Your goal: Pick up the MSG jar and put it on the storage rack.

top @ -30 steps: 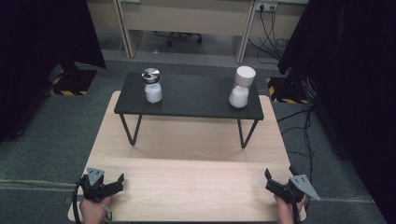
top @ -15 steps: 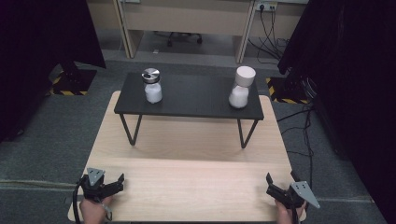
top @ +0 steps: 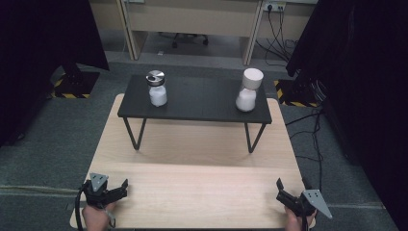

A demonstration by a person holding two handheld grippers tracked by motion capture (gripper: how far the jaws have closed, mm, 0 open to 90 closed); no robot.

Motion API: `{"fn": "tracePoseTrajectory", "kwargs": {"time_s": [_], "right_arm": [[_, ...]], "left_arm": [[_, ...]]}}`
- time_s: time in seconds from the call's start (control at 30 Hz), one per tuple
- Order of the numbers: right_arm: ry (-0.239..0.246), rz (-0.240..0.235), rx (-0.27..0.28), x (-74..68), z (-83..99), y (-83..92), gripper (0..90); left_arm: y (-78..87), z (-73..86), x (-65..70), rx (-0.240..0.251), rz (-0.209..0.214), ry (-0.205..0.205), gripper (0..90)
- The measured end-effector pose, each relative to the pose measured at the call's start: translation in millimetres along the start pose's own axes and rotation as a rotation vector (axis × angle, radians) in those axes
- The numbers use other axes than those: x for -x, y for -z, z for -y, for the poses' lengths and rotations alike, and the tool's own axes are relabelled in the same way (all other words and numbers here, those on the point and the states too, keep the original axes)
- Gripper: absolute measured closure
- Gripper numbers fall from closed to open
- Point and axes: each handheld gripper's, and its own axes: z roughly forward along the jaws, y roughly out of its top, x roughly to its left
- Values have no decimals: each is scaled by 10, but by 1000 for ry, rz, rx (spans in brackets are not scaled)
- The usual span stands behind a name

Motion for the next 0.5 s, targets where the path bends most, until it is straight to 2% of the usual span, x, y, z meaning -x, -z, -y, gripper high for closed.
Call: {"fn": "tracePoseTrajectory", "kwargs": {"time_s": [0.1, 0.33, 0.5], "right_arm": [[10, 0, -1, -12, 2, 3, 4], [65, 3, -2, -66, 11, 19, 4], [78, 9, 1, -86, 18, 24, 4]], "left_arm": [[0, 0, 5, -1, -2, -2, 0], [1, 5, 17, 2, -7, -2, 0], [3, 11, 22, 6, -9, -5, 0]]}}
